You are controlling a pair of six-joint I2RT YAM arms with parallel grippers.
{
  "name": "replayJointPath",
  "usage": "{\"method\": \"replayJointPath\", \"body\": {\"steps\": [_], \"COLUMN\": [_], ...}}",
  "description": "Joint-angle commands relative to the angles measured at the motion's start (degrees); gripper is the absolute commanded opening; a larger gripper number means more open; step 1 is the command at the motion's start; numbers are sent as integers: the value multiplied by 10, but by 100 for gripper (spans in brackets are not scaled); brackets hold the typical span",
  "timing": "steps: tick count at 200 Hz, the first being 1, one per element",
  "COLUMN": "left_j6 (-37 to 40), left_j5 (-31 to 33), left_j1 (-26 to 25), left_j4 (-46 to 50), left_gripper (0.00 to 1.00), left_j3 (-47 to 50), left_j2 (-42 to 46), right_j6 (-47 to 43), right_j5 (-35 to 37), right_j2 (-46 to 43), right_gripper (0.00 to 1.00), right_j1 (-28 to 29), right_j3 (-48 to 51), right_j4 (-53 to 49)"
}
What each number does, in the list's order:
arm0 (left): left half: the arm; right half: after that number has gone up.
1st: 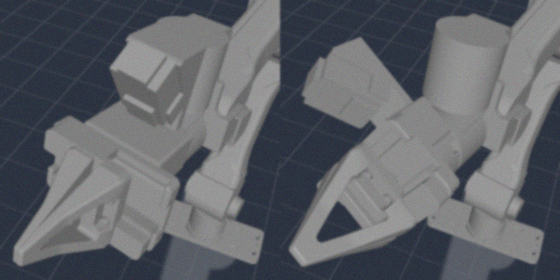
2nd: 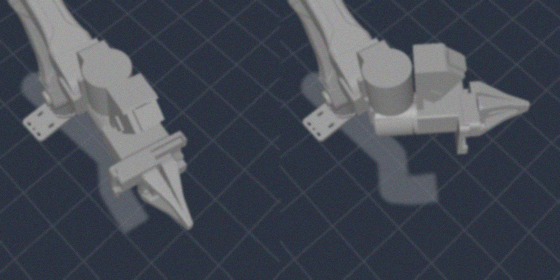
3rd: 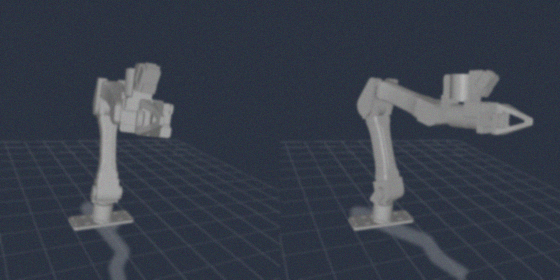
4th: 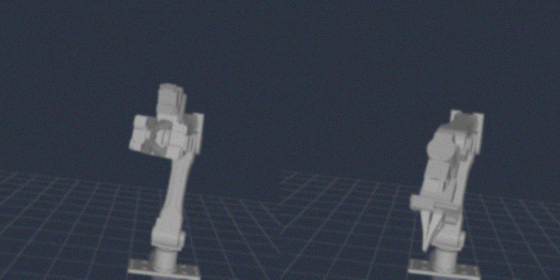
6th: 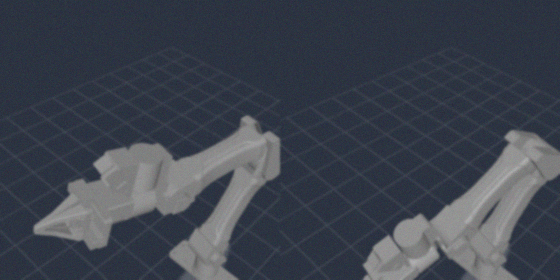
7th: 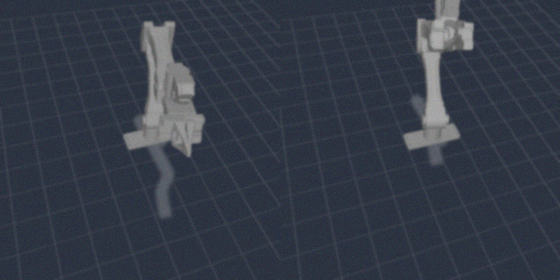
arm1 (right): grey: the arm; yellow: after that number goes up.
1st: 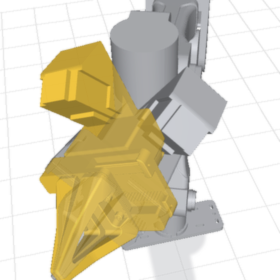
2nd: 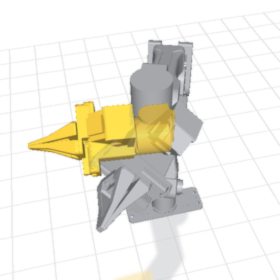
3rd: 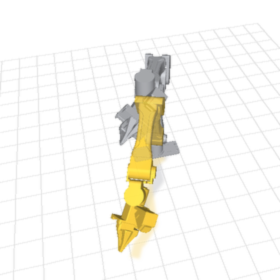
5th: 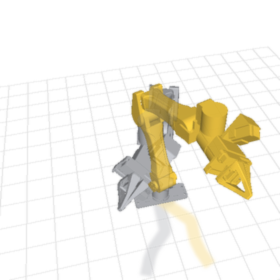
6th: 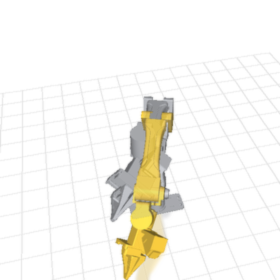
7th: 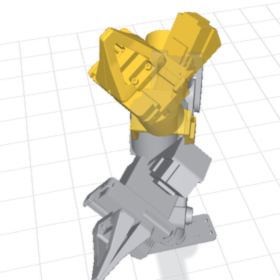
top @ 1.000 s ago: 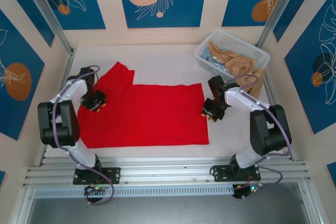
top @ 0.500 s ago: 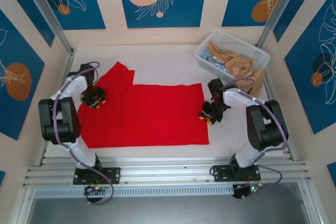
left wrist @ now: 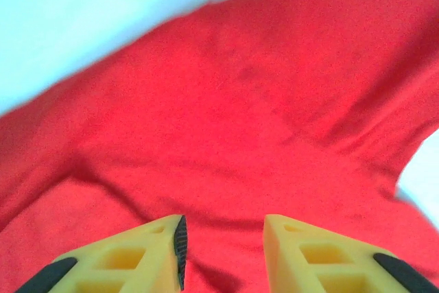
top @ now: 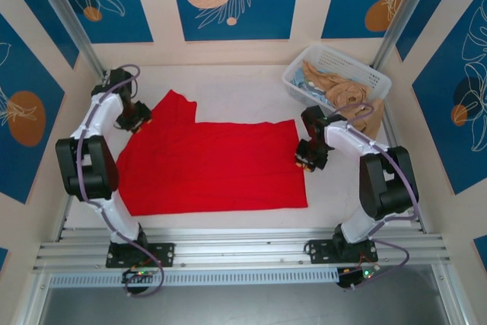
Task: Fold and stack the t-shirts
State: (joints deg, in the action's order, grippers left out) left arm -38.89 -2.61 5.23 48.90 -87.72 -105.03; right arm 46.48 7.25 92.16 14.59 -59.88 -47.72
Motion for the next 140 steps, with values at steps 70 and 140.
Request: {"method": "replayJointPath", "body": {"steps": [70,140], "left_j6": [102,137], "left_j5": [-67,-67], "left_j1": [-19,-44], "left_j4": [-154,-144], "left_gripper": [48,57], "left_j3": [-280,-433], "left_j2": [-252,-397], "right_j6": [-93,-109], "right_j5": [-44,-72], "right_j2": [109,155], "right_gripper": [35,42], "right_j1": [-33,-42], "right_j3": [-171,-230], "right_j4": [60,59]}}
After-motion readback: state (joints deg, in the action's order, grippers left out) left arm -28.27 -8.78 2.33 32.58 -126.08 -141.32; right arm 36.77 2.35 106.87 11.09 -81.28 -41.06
